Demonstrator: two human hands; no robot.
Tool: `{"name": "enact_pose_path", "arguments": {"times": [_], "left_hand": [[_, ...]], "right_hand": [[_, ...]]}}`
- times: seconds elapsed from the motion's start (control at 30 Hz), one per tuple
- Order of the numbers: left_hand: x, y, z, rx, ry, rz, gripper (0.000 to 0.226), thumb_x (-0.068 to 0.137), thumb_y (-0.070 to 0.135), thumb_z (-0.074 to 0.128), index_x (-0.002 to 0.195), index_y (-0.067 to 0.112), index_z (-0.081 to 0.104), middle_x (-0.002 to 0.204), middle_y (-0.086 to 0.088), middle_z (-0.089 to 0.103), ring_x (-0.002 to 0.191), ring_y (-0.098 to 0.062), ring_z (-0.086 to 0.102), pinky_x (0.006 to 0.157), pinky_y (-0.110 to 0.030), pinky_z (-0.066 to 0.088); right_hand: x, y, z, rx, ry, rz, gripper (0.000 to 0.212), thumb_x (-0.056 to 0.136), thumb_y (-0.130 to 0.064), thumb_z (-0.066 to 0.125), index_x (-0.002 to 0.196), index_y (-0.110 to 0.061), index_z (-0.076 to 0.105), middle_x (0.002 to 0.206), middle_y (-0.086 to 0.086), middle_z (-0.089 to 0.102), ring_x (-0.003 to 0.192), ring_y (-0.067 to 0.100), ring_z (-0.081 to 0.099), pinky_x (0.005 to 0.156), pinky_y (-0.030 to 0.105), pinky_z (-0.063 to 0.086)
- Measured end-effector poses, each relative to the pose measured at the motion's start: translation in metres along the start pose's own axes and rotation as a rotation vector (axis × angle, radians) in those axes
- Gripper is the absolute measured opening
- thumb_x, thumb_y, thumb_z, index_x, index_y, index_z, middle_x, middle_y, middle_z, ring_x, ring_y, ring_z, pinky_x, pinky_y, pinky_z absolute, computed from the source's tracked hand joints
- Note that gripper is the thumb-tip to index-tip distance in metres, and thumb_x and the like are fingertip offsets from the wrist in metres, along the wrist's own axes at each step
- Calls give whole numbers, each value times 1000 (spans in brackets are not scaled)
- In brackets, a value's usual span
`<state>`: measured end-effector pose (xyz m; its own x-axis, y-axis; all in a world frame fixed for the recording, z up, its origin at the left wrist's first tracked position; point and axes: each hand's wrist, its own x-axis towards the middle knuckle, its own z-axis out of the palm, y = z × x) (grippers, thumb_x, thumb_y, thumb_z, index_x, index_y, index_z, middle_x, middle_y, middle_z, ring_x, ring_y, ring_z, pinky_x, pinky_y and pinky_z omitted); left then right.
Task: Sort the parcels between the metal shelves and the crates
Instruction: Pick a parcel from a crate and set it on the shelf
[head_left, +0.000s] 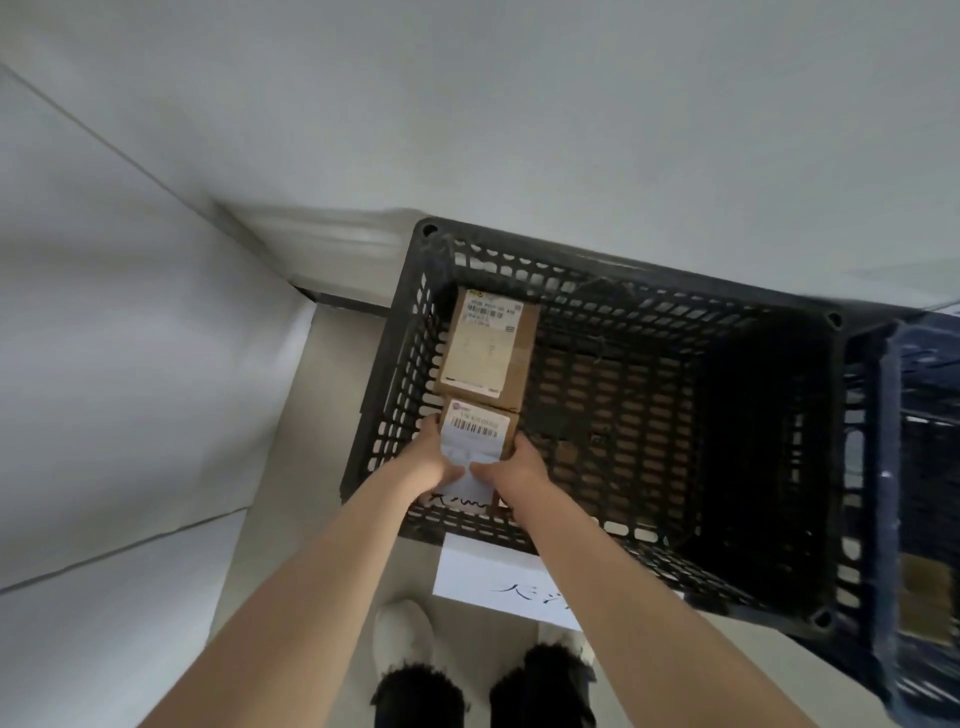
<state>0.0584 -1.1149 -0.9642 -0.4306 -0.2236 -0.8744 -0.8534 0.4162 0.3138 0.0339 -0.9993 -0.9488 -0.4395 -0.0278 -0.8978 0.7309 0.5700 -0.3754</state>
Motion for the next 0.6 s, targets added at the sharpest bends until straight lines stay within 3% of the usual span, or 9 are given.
{"name": "enact_pose_path", "arguments": {"times": [0.1,0.2,0.3,0.47,0.6], "left_hand": [[16,-6,6,28,-7,-10,42,90,23,63,127,9,48,104,-5,62,87,-18,63,85,-36,55],[18,-3,7,76,52,-12,41,94,16,59,132,9,47,105,-8,59,85,-16,55,75,-27,46],[22,-2,9,140,127,-73,29,97,10,53,125,5,50,84,-5,50,71,-14,46,79,-30,42],[30,-13,9,146,118,-32,31,92,14,61,120,13,50,106,-5,60,94,-19,60,80,-33,49],[29,-6,7,139,91,-41,30,94,13,58,121,10,47,99,-6,58,82,-15,56,73,-28,44]], "right_hand": [[8,4,1,6,14,-31,53,87,-14,73,135,-20,51,138,6,58,129,27,53,106,42,46],[14,6,5,-47,19,-50,51,86,-14,75,132,-19,53,134,5,61,128,25,55,103,37,47],[22,4,9,-92,49,-39,47,84,-17,77,127,-18,57,130,4,64,123,22,59,97,32,49],[28,3,19,-108,125,-12,39,84,-19,78,119,-19,60,125,3,66,118,21,62,82,29,48],[30,2,17,-121,84,-9,43,84,-23,78,123,-18,59,126,2,65,119,20,61,80,26,45]]}}
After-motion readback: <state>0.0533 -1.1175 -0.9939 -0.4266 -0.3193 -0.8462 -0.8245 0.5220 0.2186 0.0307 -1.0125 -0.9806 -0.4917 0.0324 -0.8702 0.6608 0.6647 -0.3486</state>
